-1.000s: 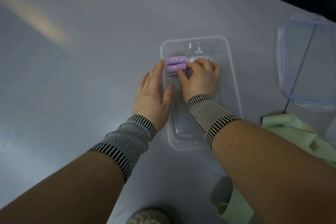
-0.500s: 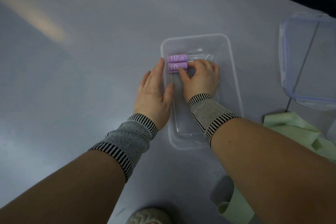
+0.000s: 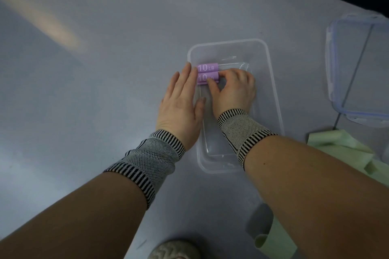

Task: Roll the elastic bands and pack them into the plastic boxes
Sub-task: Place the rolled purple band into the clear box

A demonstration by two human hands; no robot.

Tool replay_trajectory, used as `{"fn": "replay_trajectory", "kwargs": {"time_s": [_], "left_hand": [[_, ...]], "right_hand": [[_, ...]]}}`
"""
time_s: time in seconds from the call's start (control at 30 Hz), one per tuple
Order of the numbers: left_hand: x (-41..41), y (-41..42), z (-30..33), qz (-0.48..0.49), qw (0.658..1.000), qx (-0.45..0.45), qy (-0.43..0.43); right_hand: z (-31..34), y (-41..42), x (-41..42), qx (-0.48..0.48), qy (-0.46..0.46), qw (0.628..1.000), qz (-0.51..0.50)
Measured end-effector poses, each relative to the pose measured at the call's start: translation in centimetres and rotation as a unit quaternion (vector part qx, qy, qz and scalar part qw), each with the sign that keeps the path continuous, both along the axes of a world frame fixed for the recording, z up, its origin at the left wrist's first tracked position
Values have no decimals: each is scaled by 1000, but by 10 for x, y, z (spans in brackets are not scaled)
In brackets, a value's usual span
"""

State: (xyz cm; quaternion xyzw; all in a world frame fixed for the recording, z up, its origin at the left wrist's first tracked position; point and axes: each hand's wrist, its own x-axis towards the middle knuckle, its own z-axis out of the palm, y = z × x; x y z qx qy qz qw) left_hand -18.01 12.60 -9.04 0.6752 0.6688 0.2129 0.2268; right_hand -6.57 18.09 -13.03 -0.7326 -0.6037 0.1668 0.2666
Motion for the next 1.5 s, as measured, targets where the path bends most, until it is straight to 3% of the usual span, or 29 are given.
{"fn": "replay_trajectory", "kwargs": {"time_s": [1.2, 1.5], "left_hand": [[0, 1, 4, -4, 1000, -14, -6], [3, -1, 34, -23, 1000, 13, -1]], "right_hand": [[5, -2, 3, -41, -4, 999, 23], [48, -30, 16, 11, 126, 989, 78]]}}
